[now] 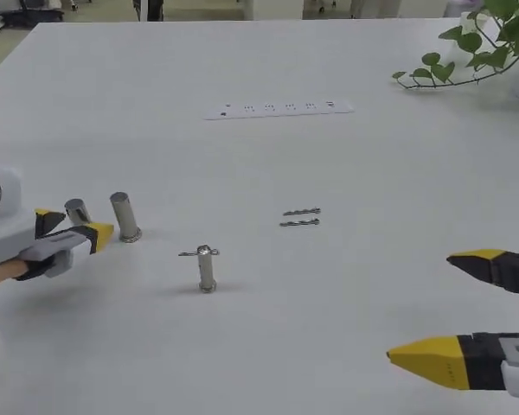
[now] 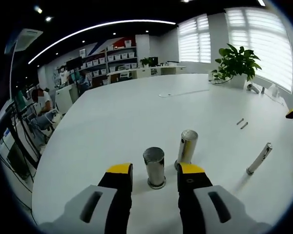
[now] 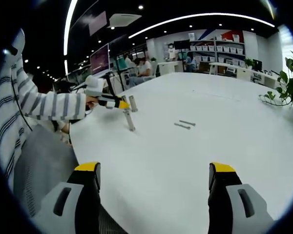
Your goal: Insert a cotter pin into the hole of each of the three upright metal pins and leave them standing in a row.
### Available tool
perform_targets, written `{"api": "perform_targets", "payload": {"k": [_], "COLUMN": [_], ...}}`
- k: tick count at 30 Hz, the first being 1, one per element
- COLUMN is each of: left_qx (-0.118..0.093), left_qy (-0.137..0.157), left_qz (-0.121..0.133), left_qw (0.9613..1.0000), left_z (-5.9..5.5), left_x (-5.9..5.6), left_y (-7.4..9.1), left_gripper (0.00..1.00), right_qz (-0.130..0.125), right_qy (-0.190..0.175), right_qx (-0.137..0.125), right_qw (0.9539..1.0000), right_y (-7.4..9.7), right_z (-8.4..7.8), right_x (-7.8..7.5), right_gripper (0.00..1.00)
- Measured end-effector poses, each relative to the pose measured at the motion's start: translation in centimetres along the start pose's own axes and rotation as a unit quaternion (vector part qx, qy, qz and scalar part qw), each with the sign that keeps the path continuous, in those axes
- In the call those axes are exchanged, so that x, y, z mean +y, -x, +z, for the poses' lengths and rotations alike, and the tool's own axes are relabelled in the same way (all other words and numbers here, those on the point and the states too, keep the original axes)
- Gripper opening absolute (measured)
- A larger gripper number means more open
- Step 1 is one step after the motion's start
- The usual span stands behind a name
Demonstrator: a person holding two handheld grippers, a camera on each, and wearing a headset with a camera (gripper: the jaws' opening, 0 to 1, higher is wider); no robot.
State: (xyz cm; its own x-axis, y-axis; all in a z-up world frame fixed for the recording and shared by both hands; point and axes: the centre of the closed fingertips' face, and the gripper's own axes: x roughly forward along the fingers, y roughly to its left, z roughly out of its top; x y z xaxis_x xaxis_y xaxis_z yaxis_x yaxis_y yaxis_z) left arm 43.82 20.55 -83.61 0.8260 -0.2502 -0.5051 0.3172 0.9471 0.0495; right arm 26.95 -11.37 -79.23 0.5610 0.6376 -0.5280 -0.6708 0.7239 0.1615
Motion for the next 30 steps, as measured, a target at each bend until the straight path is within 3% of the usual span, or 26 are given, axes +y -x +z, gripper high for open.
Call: {"api": "perform_targets", "payload": {"k": [4, 6, 7, 9, 13, 15, 19, 23, 27, 30], "left_qx": [-0.005, 0.002, 0.002, 0.001, -0.001, -0.002, 0.006, 0.016, 0.027, 0.028], "left_qy": [0.001, 0.004, 0.029, -0.001, 0.004, 0.021, 0.011, 0.02, 0.0, 0.015], "left_qz": [-0.001, 0.007, 0.0, 0.005, 0.003, -0.004, -0.003, 0.002, 0.001, -0.006], "left_qw": [1.0, 1.0, 0.9996, 1.0, 1.0, 0.9998, 0.9999, 0.9997, 0.9996, 0.9995], "left_z": [0.4, 0.3, 0.3, 0.5, 0.4, 0.4, 0.3, 0.0, -0.3, -0.4], "left_x": [0.1, 0.5, 0.0, 0.2, 0.1, 0.1, 0.0, -0.1, -0.5, -1.1], "left_y": [-0.3, -0.3, -0.4, -0.2, -0.3, -0.2, 0.0, 0.5, 1.1, 2.2], "left_gripper": [0.3, 0.14, 0.14, 0.13, 0.13, 0.12, 0.12, 0.12, 0.12, 0.12], "right_qz": [-0.003, -0.004, -0.005, -0.009, -0.01, -0.011, -0.008, -0.006, -0.005, -0.005], "right_qy": [-0.002, -0.005, -0.005, -0.003, -0.008, -0.006, -0.007, -0.008, -0.004, -0.003], "right_qx": [0.003, 0.003, 0.003, 0.001, -0.002, 0.0, 0.002, 0.003, 0.003, 0.001], "right_qw": [1.0, 1.0, 1.0, 1.0, 0.9999, 0.9999, 0.9999, 0.9999, 1.0, 1.0], "right_y": [0.2, 0.3, 0.4, 0.5, 0.6, 0.6, 0.5, 0.5, 0.6, 0.6], "right_z": [-0.3, -0.3, -0.3, -0.3, -0.3, -0.4, -0.6, -0.7, -0.6, -0.5], "right_x": [-0.2, -0.2, -0.3, -0.4, -0.5, -0.5, -0.3, -0.2, -0.1, -0.1], "right_gripper": [0.92, 0.92, 0.92, 0.9, 0.88, 0.87, 0.87, 0.87, 0.87, 0.87]}}
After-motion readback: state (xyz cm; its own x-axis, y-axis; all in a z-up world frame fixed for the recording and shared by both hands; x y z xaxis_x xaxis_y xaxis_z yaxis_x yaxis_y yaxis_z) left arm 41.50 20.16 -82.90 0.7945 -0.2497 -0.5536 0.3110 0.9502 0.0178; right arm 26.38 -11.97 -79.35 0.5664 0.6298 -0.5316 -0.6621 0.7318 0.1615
